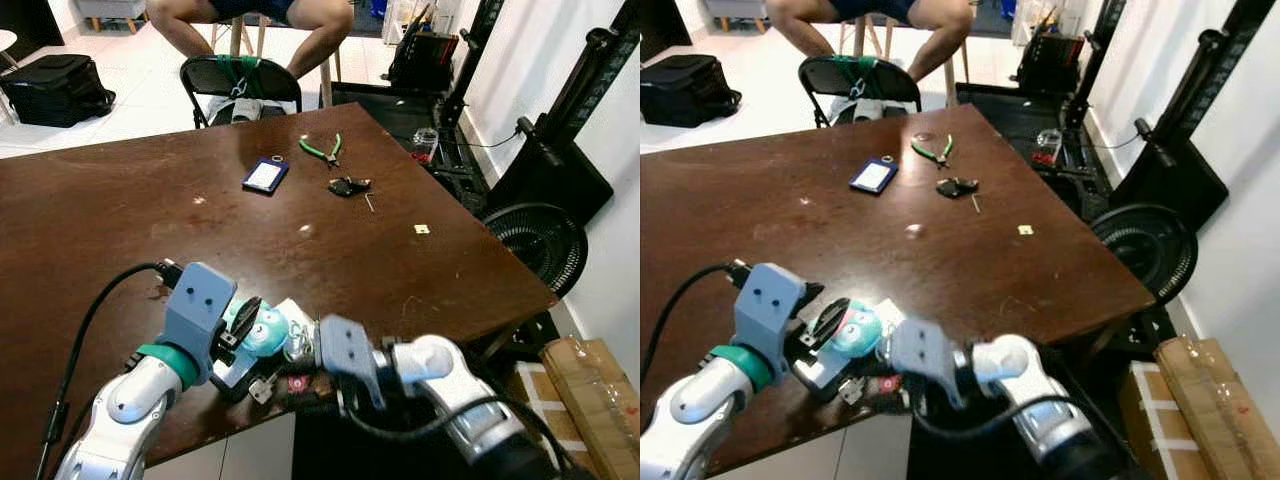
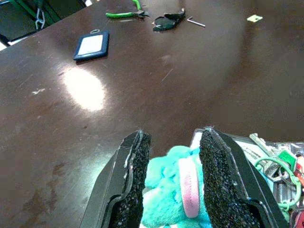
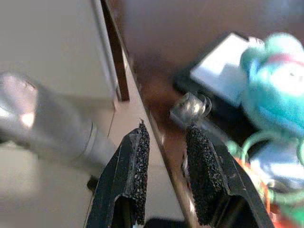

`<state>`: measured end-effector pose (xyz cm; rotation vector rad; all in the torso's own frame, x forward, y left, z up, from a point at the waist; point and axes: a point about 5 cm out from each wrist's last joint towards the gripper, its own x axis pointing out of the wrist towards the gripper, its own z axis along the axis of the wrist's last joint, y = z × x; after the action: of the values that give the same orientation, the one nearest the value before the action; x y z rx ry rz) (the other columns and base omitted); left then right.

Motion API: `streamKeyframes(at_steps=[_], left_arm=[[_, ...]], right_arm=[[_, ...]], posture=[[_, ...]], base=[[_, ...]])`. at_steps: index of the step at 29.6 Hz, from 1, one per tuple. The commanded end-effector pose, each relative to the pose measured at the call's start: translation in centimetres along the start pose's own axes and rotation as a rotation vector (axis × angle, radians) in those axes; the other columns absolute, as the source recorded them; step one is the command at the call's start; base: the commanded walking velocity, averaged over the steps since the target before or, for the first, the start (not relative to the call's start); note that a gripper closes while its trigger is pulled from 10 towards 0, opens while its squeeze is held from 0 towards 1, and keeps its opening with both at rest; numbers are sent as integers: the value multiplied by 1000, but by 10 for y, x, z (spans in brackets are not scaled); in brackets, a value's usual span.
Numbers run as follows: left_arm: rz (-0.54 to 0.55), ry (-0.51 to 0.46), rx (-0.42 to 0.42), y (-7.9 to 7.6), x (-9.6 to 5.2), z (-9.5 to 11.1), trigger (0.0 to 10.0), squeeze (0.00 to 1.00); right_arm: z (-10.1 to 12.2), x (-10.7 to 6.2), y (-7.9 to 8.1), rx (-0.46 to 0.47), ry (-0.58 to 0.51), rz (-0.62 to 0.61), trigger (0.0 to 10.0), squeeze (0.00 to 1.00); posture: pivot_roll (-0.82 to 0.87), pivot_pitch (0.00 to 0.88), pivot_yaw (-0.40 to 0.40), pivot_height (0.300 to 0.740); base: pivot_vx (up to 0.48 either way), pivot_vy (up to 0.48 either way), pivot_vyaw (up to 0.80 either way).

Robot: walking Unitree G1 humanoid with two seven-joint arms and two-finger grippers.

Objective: Hang keys on a hook

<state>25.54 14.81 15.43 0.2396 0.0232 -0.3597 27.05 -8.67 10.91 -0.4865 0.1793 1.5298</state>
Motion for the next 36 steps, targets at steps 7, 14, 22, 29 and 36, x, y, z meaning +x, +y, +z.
streamKeyframes(at_steps=[7,14,22,29,36], left_arm=[[3,16,3,-2,-1,-2,10000,0],[2,12,1,-1,1,-2,10000,0],[3,13,0,-1,1,-3,10000,0],[4,12,0,-1,1,-2,10000,0],[0,13,-2,-2,0,-2,10000,0]], right_arm=[[-10,-16,-11,-25,74,-74,10000,0],[-6,-26,-25,-27,63,-161,10000,0],[2,-31,-42,0,-11,-293,10000,0],[-1,-29,-42,10,-9,-290,10000,0],[-9,-16,-35,25,8,-254,10000,0]], posture=[[-8,39,51,740],[-11,32,53,740],[-9,26,52,740],[-7,27,54,740],[2,36,55,740]], base=[[0,0,0],[0,0,0],[0,0,0],[0,0,0],[0,0,0]])
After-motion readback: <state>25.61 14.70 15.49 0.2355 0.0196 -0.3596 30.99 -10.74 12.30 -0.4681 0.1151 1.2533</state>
